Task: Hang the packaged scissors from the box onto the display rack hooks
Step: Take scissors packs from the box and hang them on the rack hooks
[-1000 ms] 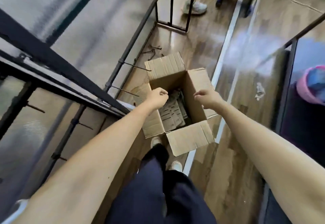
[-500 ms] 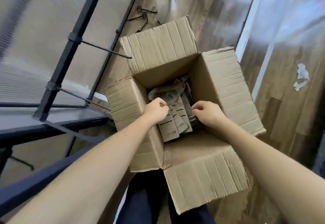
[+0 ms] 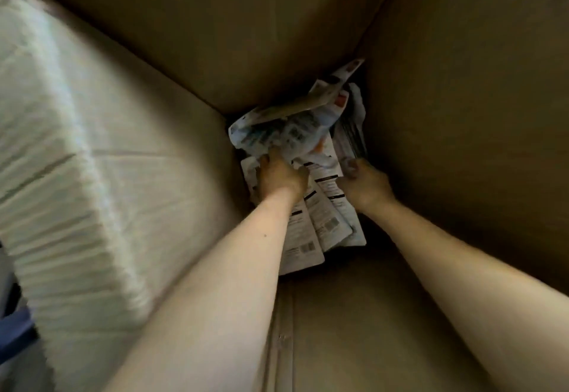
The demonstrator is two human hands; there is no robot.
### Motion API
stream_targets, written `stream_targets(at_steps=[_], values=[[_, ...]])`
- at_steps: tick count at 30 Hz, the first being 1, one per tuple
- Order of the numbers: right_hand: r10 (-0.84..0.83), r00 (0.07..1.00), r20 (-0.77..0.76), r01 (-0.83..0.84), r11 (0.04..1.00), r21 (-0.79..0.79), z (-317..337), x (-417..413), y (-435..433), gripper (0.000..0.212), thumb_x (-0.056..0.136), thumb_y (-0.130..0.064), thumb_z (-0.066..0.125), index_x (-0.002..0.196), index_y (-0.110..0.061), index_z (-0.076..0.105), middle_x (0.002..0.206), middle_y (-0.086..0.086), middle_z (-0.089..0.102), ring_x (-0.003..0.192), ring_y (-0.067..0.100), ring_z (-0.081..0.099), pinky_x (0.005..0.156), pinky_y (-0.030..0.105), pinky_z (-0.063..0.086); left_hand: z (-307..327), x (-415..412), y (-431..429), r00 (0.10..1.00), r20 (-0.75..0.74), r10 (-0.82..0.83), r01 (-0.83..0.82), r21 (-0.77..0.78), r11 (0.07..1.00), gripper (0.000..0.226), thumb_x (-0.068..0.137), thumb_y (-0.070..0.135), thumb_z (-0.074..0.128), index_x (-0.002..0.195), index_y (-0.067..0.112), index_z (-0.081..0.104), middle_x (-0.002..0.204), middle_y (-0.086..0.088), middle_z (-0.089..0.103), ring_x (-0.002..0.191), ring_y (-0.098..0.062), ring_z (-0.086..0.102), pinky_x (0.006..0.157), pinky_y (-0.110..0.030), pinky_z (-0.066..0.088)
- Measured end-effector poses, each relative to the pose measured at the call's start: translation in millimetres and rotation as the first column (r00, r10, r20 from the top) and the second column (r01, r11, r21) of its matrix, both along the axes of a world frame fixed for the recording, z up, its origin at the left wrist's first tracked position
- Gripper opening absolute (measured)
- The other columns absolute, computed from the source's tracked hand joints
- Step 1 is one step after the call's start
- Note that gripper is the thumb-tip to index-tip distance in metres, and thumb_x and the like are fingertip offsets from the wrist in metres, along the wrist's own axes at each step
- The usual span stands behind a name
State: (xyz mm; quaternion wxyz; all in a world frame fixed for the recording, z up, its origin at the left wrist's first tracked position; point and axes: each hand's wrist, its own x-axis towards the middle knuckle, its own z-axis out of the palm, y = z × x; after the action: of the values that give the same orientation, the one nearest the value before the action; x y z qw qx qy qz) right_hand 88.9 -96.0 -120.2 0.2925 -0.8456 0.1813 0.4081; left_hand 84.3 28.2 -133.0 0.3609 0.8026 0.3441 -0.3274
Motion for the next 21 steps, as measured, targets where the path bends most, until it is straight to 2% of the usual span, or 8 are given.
stream_targets(at_steps=[3, 5, 8, 11, 13, 16, 18, 21], values=[[0.021, 0.998, -0.051, -0.019, 0.999, 0.048, -25, -11, -5, 0.036, 0.092, -0.024, 0.053, 0.126, -0.011, 0.050, 0.127, 0.011, 0.056, 0.114, 0.027, 0.053, 0.079, 0.025, 0.038, -19, 0, -13, 0.999, 0.032, -0.006, 0.007, -0.028, 1.000, 0.077, 0.086, 0.032, 0.060, 0.146, 0.021, 0.013, 0.152, -0.009, 0.015, 0.139, -0.031, 0.020, 0.110, -0.048, 0.023], [-0.002, 0.999, -0.039, 0.005, 0.998, 0.067, -32, -16, -7, 0.035, 0.091, -0.022, 0.055, 0.123, -0.009, 0.050, 0.124, 0.010, 0.058, 0.112, 0.027, 0.054, 0.080, 0.026, 0.039, -25, 3, -12, 0.996, 0.036, -0.085, 0.083, 0.050, 0.995, 0.077, 0.088, 0.030, 0.058, 0.146, 0.020, 0.010, 0.151, -0.011, 0.012, 0.137, -0.033, 0.019, 0.108, -0.049, 0.024], [0.028, 1.000, 0.003, -0.028, 0.997, 0.067, -26, -13, -5, 0.030, 0.090, -0.017, 0.055, 0.121, -0.013, 0.055, 0.122, 0.010, 0.060, 0.110, 0.028, 0.056, 0.092, 0.034, 0.046, -20, 8, -3, 0.974, 0.042, -0.222, 0.212, 0.165, 0.963, 0.052, 0.092, 0.018, 0.050, 0.139, 0.012, 0.031, 0.142, -0.018, 0.034, 0.126, -0.036, 0.039, 0.100, -0.042, 0.037], [0.040, 0.997, 0.062, -0.043, 0.998, 0.051, 1, -13, 1, 0.021, 0.091, -0.017, 0.052, 0.111, -0.018, 0.059, 0.114, 0.008, 0.064, 0.101, 0.027, 0.059, 0.087, 0.035, 0.049, 13, 11, -5, 0.978, 0.072, -0.194, 0.179, 0.174, 0.968, 0.030, 0.093, 0.010, 0.046, 0.122, 0.004, 0.050, 0.126, -0.018, 0.055, 0.116, -0.033, 0.052, 0.087, -0.034, 0.042], [-0.014, 0.993, 0.118, 0.011, 0.999, 0.031, 29, -15, 2, 0.021, 0.092, -0.016, 0.048, 0.111, -0.019, 0.056, 0.112, 0.006, 0.063, 0.097, 0.025, 0.058, 0.079, 0.030, 0.046, 43, 12, -10, 0.987, 0.112, -0.116, 0.100, 0.142, 0.985, 0.028, 0.093, 0.009, 0.044, 0.119, 0.003, 0.053, 0.123, -0.018, 0.057, 0.113, -0.033, 0.054, 0.079, -0.030, 0.040], [-0.127, 0.972, 0.199, 0.122, 0.992, 0.041, 78, -16, -5, 0.027, 0.091, -0.015, 0.048, 0.117, -0.019, 0.052, 0.118, 0.008, 0.062, 0.107, 0.030, 0.057, 0.083, 0.032, 0.045, 96, 14, -18, 0.984, 0.172, -0.035, 0.019, 0.097, 0.995, 0.026, 0.093, 0.010, 0.045, 0.117, 0.004, 0.053, 0.122, -0.018, 0.056, 0.113, -0.035, 0.052, 0.081, -0.033, 0.040], [-0.212, 0.948, 0.236, 0.193, 0.976, 0.099, 112, -17, -9, 0.027, 0.092, -0.013, 0.047, 0.118, -0.018, 0.053, 0.119, 0.006, 0.061, 0.107, 0.027, 0.057, 0.085, 0.031, 0.045, 132, 12, -22, 0.969, 0.242, -0.040, 0.025, 0.065, 0.998, 0.023, 0.094, 0.014, 0.044, 0.112, 0.005, 0.055, 0.118, -0.017, 0.058, 0.111, -0.035, 0.052, 0.076, -0.030, 0.035], [-0.297, 0.896, 0.331, 0.223, 0.944, 0.244, 171, -21, -10, 0.017, 0.092, -0.013, 0.050, 0.108, -0.016, 0.055, 0.099, -0.002, 0.060, 0.090, 0.014, 0.054, 0.071, 0.020, 0.038, 189, 9, -24, 0.907, 0.421, -0.025, 0.043, -0.033, 0.999, 0.020, 0.093, 0.015, 0.047, 0.104, 0.003, 0.059, 0.106, -0.018, 0.064, 0.103, -0.033, 0.055, 0.067, -0.022, 0.027]])
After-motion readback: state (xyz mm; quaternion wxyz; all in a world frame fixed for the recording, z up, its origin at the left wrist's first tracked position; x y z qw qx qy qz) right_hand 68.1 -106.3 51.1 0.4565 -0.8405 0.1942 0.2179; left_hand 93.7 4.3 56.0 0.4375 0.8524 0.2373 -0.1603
